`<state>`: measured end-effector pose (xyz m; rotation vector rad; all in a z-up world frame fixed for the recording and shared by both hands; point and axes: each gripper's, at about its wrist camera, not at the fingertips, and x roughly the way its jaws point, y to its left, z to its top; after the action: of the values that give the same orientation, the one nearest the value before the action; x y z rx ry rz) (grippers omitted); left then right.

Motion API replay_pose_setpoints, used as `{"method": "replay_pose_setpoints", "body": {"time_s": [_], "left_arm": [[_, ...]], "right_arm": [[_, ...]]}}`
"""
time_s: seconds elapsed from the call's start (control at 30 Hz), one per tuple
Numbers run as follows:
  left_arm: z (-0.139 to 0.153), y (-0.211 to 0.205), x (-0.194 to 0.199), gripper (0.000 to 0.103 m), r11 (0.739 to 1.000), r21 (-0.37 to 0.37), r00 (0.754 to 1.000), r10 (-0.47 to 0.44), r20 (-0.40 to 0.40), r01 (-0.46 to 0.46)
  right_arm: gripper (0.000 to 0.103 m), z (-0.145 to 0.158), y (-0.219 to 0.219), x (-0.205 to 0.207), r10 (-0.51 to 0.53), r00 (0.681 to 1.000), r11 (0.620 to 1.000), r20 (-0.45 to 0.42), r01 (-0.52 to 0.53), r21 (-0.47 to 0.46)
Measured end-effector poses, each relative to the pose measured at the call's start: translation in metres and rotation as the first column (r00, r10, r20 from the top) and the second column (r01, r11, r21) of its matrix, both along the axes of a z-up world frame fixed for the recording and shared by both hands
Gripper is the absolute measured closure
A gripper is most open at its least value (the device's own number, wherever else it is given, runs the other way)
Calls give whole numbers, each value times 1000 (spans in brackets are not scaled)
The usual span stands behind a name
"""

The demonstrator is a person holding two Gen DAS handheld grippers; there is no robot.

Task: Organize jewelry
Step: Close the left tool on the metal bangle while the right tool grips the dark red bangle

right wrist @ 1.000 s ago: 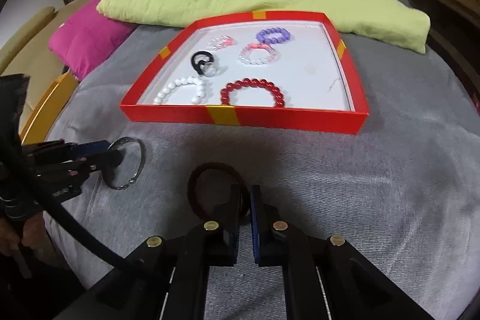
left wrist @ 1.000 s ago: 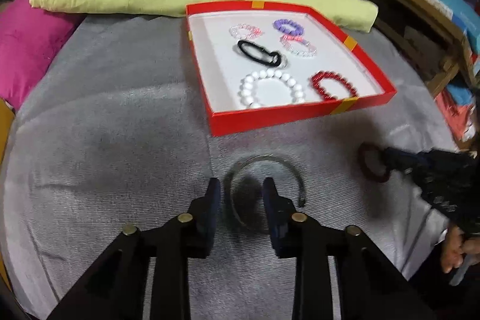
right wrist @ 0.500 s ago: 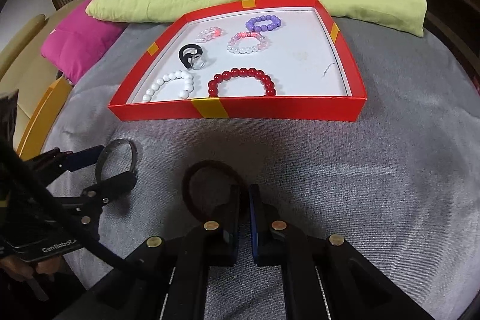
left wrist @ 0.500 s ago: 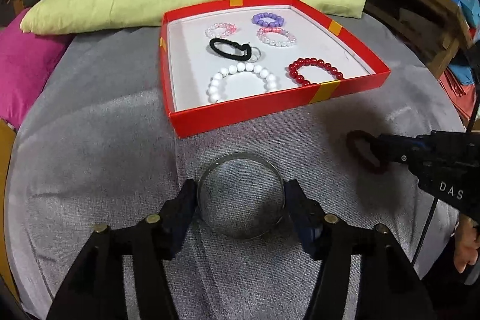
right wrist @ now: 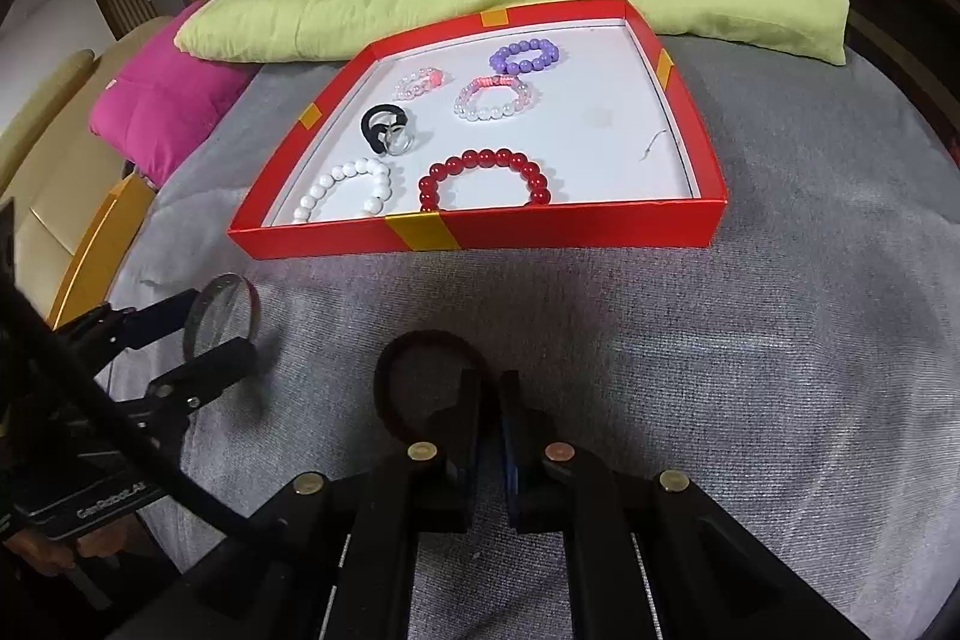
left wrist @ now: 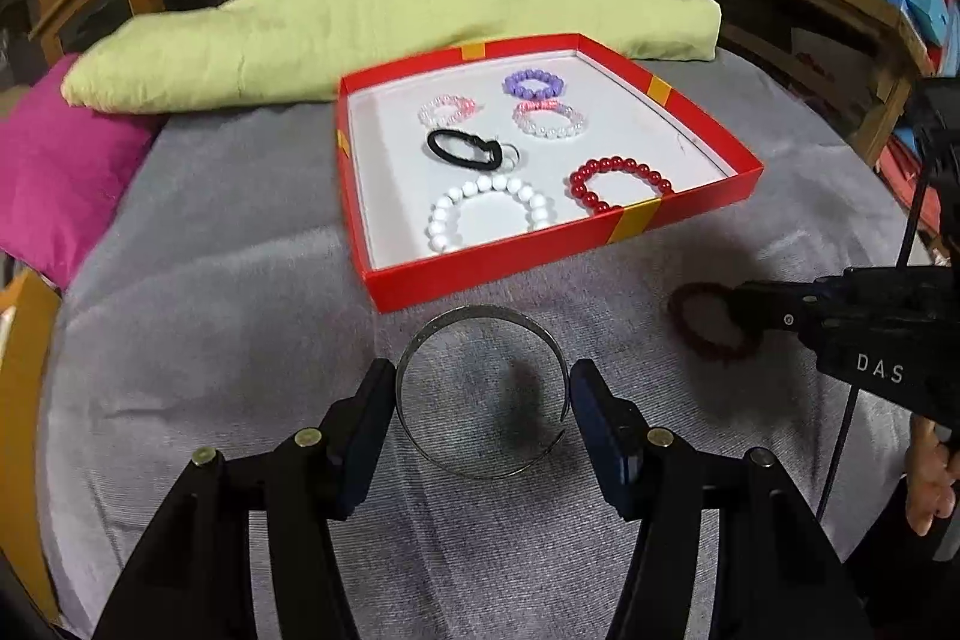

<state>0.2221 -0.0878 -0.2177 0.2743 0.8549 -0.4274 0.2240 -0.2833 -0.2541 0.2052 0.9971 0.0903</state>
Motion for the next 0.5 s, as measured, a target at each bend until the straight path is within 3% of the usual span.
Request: {"method": "replay_pose_setpoints", "body": {"time_s": [0.17, 0.5], "left_arm": [[4, -1, -3, 42, 998, 58, 998, 29, 47, -32], [12, 14, 3, 42, 992, 72, 991, 102, 90, -108]], "right_arm": [[97, 3, 3, -1, 4, 1000, 1000, 23, -4, 4], [97, 7, 13, 3, 9, 999, 1000, 41, -11, 27]]}}
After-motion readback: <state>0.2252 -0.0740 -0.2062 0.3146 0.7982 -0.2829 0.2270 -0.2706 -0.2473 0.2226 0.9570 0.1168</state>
